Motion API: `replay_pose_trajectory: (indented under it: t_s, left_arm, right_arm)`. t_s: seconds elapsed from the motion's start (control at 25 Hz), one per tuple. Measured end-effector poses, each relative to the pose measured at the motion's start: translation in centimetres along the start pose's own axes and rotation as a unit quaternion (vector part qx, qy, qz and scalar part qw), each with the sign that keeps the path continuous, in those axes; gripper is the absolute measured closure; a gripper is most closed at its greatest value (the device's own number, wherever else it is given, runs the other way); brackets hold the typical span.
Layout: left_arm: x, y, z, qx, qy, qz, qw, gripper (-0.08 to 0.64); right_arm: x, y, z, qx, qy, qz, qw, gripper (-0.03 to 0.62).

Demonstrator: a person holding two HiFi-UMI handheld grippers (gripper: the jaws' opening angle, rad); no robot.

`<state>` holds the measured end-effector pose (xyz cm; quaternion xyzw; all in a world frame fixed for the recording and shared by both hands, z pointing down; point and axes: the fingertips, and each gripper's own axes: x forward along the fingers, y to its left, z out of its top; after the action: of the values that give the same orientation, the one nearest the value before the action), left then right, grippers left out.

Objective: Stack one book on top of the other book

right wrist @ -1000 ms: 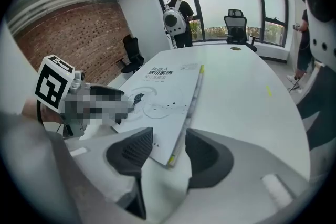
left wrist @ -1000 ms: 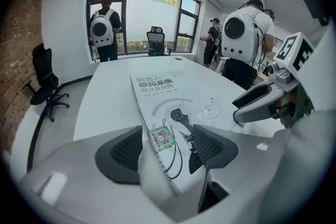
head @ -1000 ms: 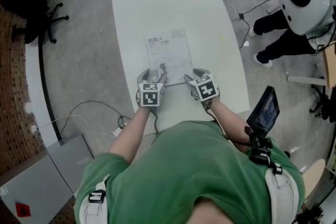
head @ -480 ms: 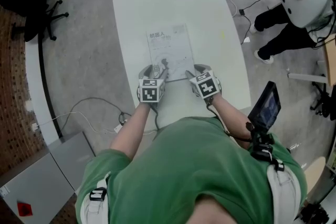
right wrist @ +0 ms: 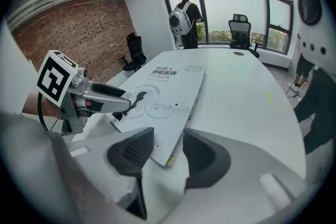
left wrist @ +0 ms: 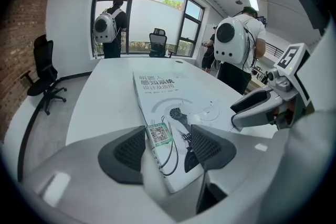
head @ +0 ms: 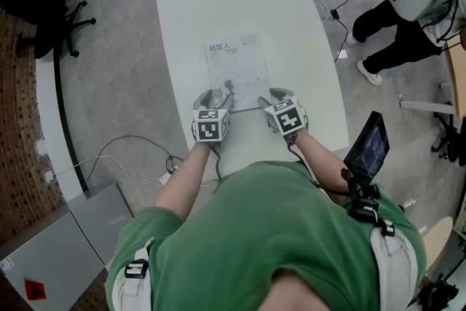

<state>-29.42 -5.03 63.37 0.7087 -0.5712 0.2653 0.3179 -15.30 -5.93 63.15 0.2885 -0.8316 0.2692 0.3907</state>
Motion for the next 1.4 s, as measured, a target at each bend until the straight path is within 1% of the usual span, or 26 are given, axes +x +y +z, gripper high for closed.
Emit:
replay_pose_trajectory:
  t_s: [0.08, 0.24, 0.32, 0.44, 0.88, 1.08, 1.28, 1.4]
  left_arm:
    - [-0.2, 0.1, -0.4, -0.023, 0.001, -0.001, 0.9997, 0.28]
    - [-0.9, 0.3, -1.7, -0.076, 0.009, -0.022, 0.9968, 0.282]
    - [-1.0, 0.2, -2.0, -0.087, 0.012, -0.03, 0.9957, 0.281]
    - [-0.9, -0.2, -2.1, -0.09, 0.015, -0.033, 0.9953, 0.315]
    - [-1.0, -0.5, -2.3, -0.096, 0.016, -0.006, 0.9952, 0.321]
    - [-0.7, -1.0, -2.4, -0.108, 0.017, -0.003, 0.994, 0.322]
    - [-0.5, -1.0, -2.3, -0.106, 0.009, -0.013, 0.9942, 0.314]
    - [-0.5, -0.8, -2.2, -0.098, -0.003, -0.008, 0.9951, 0.318]
  right_arm:
    - [0.2, -0.1, -0.2, 0.004, -0.005, 0.007, 1.0, 0.406]
    - [0.6, 0.4, -1.3, 0.057, 0.006, 0.046, 0.997, 0.357]
    - [0.7, 0.8, -1.6, 0.071, 0.013, 0.062, 0.995, 0.35]
    - [1.0, 0.9, -1.7, 0.076, 0.02, 0.072, 0.994, 0.35]
    - [1.0, 0.8, -1.8, 0.058, 0.035, 0.063, 0.996, 0.351]
    - [1.0, 0.1, -1.8, 0.046, 0.034, 0.057, 0.997, 0.351]
    - [1.2, -0.1, -1.8, 0.051, 0.03, 0.063, 0.996, 0.351]
    - [0.8, -0.3, -1.6, 0.039, 0.019, 0.049, 0.998, 0.351]
